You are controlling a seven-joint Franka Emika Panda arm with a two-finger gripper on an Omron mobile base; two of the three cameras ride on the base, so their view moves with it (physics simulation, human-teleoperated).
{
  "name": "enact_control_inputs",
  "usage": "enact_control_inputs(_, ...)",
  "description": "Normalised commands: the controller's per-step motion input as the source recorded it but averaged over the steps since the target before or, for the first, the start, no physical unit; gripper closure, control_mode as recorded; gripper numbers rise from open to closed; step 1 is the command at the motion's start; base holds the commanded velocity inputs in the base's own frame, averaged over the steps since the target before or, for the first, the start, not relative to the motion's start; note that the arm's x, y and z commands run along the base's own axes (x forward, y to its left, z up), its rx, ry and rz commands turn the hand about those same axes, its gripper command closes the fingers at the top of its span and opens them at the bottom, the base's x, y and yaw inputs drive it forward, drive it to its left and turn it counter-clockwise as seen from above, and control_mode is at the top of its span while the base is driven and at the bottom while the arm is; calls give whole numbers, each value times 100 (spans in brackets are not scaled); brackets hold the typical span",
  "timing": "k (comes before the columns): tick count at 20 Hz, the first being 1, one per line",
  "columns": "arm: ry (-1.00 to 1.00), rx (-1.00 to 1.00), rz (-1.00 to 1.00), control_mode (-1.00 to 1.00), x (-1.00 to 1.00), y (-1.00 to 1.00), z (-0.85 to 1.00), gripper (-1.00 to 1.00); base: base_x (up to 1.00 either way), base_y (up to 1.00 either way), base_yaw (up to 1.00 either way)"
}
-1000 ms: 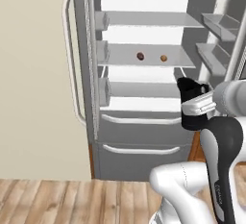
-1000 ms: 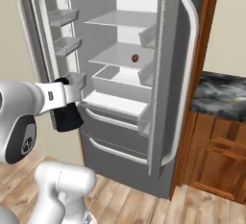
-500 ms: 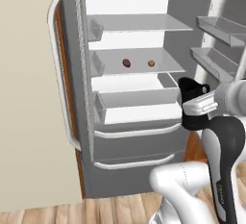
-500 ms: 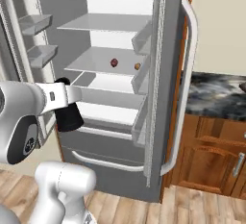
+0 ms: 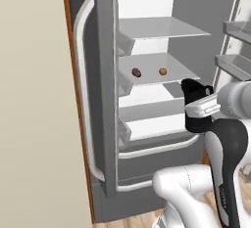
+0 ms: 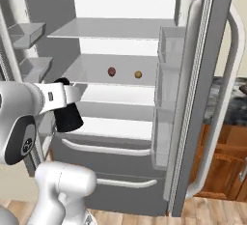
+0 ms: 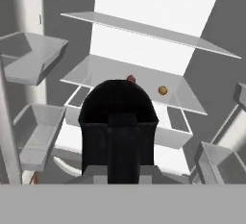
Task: Move the apricot and sweet potato from the top shelf to the second highest shelf to make space. Then, place the pitcher from the counter on the cleared top shelf.
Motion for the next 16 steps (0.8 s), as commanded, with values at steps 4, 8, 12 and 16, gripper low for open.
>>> enact_control_inputs(4, 0, 0, 0, 100, 0, 0, 0, 100, 49, 8, -25)
enact_control_inputs(8, 0, 0, 0, 100, 0, 0, 0, 100, 47, 0, -21)
enact_control_inputs(12, 0, 0, 0, 100, 0, 0, 0, 100, 53, 3, -17)
enact_control_inputs(16, 0, 0, 0, 100, 0, 0, 0, 100, 61, 0, -11)
